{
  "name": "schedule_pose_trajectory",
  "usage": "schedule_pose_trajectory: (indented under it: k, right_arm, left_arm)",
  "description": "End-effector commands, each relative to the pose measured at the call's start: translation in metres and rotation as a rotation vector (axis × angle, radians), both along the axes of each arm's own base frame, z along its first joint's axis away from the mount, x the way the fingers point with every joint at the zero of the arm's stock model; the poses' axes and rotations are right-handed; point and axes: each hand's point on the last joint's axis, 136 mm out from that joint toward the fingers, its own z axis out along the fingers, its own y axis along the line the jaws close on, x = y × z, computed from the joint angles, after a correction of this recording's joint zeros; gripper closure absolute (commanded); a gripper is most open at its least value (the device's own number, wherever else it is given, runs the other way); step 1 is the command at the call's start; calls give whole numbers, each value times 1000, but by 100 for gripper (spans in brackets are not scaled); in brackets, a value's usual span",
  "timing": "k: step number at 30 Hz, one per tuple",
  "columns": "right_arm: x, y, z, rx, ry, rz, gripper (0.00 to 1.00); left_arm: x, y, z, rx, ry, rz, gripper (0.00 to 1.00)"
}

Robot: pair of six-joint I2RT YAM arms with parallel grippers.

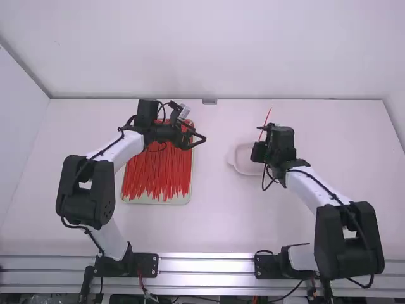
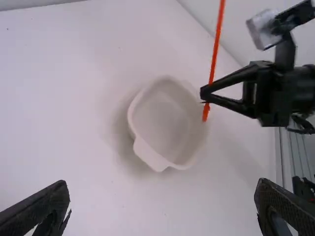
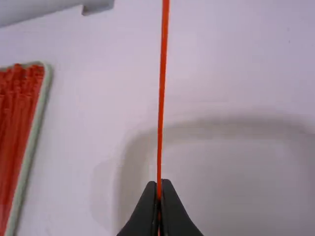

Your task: Fasten the cable tie

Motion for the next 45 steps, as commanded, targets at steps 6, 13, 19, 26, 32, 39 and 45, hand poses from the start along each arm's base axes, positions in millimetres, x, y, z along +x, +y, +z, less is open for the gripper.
schedule_pose_trajectory:
  k: [6,13,19,26,32,39,45]
  right_arm:
    - [-1,-3,-31,5,75,-26,100]
    - [-1,-3,-31,7,76,-29,90]
    - [-1,-2,-31,7,78,-27,2]
    - [-10,-5,-29,3,106,-30,2]
    - [-22,-6,-13,3,107,-29,2]
    - [-37,2,7,25,105,-18,2]
    - [-41,5,11,27,106,-7,2]
  left_arm:
    - [-3,-3,0,-5,-9,-22,1]
    - [-3,-3,0,-4,-9,-22,1]
    - [-1,0,0,-4,-9,-15,1]
    - [-2,13,5,-1,12,16,1]
    - [-5,36,17,0,40,71,1]
    - [-16,41,24,2,81,83,1]
    - [-16,41,26,-2,79,81,1]
